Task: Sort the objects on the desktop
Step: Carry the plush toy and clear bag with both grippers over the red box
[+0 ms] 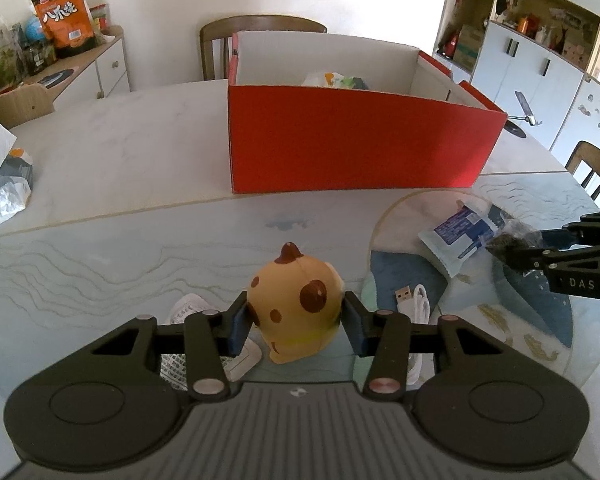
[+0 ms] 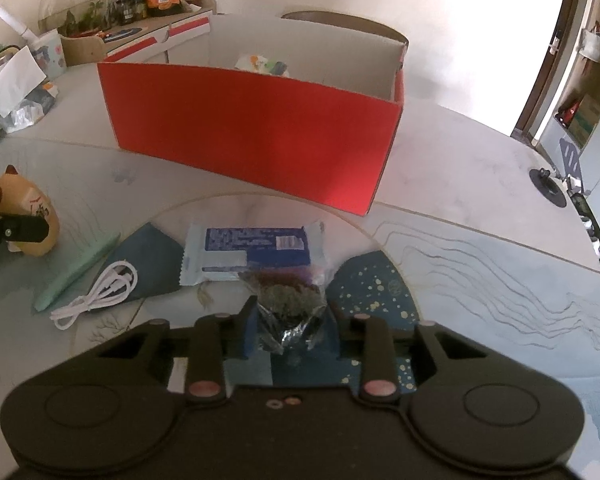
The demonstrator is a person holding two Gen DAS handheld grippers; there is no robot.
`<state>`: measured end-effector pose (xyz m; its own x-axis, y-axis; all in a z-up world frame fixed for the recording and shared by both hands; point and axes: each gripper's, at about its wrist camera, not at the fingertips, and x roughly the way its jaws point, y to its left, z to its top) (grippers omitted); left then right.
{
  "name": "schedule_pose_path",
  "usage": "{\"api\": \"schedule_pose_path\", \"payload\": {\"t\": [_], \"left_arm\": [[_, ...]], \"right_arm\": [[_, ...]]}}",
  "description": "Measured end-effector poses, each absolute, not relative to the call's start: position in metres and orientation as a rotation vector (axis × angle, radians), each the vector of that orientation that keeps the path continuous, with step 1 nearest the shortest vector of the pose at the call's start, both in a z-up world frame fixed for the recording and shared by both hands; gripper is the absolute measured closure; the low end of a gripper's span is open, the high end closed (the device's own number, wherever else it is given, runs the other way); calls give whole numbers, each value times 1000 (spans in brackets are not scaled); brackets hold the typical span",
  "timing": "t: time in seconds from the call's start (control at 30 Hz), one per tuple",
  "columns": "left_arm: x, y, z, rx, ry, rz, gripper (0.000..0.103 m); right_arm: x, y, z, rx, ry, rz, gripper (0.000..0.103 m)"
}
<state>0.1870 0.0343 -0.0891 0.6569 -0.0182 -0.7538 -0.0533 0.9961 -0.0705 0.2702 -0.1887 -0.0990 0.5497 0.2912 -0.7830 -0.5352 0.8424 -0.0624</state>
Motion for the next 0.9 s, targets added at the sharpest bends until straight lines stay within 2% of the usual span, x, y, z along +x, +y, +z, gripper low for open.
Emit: {"api": "schedule_pose_path", "payload": {"t": [0.47, 0.9], "left_arm": [[182, 33, -70, -95, 848, 0, 57], [173, 31, -33, -142, 825, -25, 57]], "right_arm": [[262, -191, -80, -292, 831, 510, 71], [252, -183, -36, -242, 792, 573, 71]]}}
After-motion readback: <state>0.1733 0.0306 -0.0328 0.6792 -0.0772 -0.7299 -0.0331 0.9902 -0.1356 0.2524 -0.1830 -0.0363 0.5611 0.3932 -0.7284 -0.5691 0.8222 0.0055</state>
